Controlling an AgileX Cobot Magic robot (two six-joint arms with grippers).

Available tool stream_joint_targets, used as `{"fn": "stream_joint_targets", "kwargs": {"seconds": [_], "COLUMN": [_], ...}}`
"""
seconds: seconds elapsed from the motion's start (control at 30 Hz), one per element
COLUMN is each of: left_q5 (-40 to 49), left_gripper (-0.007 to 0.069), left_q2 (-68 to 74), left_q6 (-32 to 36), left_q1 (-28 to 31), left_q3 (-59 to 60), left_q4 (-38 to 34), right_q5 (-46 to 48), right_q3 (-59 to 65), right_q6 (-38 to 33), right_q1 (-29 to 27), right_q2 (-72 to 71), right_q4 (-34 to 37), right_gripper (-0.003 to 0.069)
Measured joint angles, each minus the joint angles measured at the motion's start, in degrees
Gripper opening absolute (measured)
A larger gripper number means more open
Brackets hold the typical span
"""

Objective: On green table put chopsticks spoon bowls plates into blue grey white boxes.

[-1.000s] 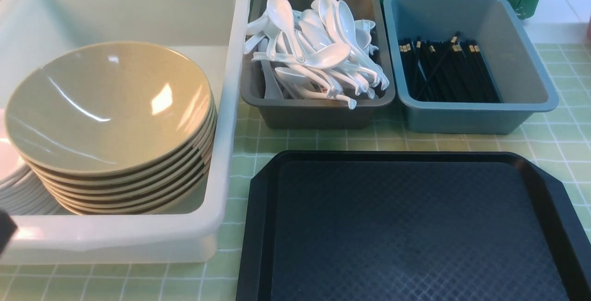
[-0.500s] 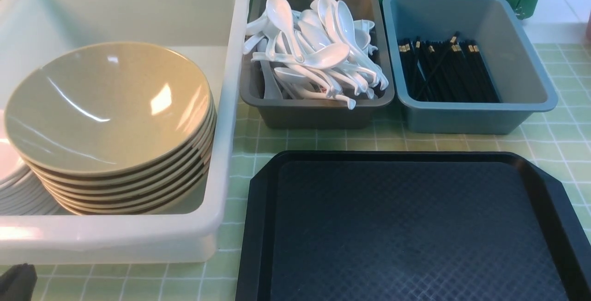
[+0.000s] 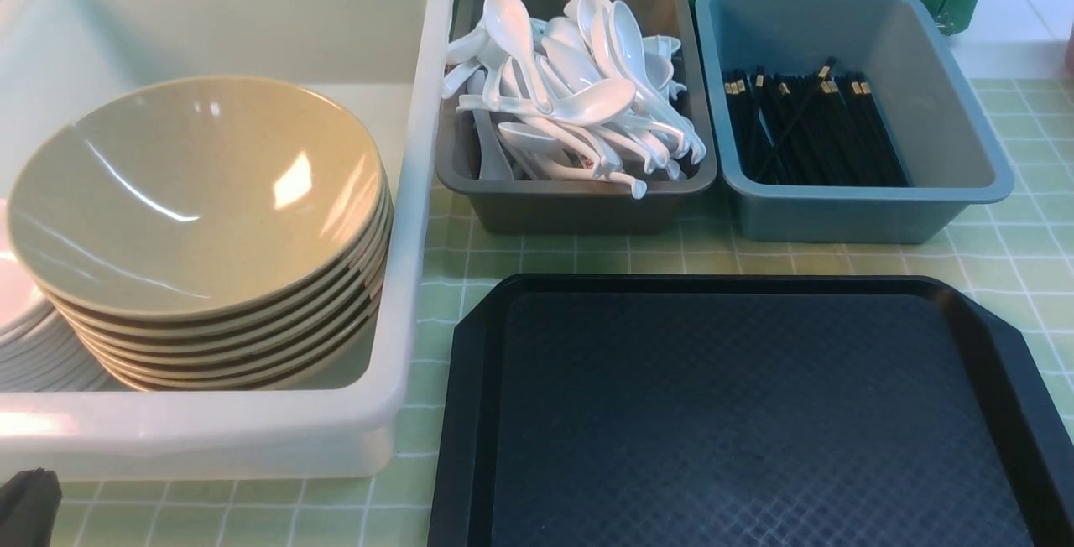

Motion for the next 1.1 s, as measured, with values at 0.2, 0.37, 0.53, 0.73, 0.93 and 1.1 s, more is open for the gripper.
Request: {"fn": "stream_joint_targets", "kwargs": {"seconds": [0.2, 0.37, 0.53, 0.73, 0.93, 1.1], "left_q5": [-0.1, -0.2, -0.2, -0.2, -0.2, -0.2], "left_gripper": [-0.0001, -0.0001, -0.0001, -0.0001, -0.0001, -0.0001], "left_q2": [0.0, 0.0, 0.0, 0.0, 0.0, 0.0], "left_q6": [0.0, 0.0, 0.0, 0.0, 0.0, 0.0], "left_q1": [0.0, 0.0, 0.0, 0.0, 0.0, 0.0], "left_q3": [0.0, 0.0, 0.0, 0.0, 0.0, 0.0], "left_q4": [0.0, 0.0, 0.0, 0.0, 0.0, 0.0], "right_q5": [0.0, 0.3, -1.3, -13.4, -10.0, -10.2], "right_q3": [0.9, 1.1, 2.3, 10.4, 13.0, 15.5], "right_q6": [-0.1, -0.4, -12.6, -31.4, -32.5, -30.8], "right_q1": [-1.3, -11.6, -28.8, -39.1, -47.9, -52.6], "right_q2": [0.0, 0.0, 0.0, 0.0, 0.0, 0.0], "right_q4": [0.0, 0.4, 8.5, 22.4, 22.9, 22.6], "right_gripper": [0.0122, 0.0124, 0.0128, 0.0131, 0.0139, 0.0141]}}
